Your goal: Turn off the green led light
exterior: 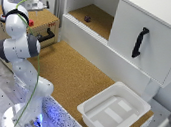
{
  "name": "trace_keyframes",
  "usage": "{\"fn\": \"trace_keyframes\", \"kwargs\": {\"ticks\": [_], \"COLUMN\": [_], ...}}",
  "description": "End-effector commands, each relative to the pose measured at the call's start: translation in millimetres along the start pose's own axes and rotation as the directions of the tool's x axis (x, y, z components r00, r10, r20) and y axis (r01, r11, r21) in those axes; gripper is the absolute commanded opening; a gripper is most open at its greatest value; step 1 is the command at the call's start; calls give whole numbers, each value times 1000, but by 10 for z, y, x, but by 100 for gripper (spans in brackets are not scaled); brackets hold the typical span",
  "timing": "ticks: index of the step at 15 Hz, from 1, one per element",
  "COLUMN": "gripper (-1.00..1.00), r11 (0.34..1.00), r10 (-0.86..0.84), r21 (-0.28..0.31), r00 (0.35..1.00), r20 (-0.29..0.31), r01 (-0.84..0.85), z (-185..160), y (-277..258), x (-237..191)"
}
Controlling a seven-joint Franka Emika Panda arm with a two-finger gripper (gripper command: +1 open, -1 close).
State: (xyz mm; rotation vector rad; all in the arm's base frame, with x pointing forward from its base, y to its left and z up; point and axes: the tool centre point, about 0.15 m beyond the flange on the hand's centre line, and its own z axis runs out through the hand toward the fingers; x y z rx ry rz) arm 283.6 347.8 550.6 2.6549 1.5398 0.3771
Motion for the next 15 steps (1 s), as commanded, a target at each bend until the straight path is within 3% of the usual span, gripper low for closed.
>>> {"fn": "trace_keyframes", "kwargs": {"ticks": [1, 4, 8, 13, 15], "gripper": [100, 100, 100, 100, 100], "r11": [999, 1000, 986, 949, 910], "r10": [-39, -25, -117, -303, -400], "r21": [-15, 5, 113, 91, 109], "r00": [995, 998, 992, 953, 916], "r20": [-96, -63, -56, -8, -25], "r01": [38, 25, 123, 303, 400], "z": [205, 353, 563, 847, 965], "y": [601, 772, 704, 425, 358], "x": [-438, -413, -95, 192, 139]}}
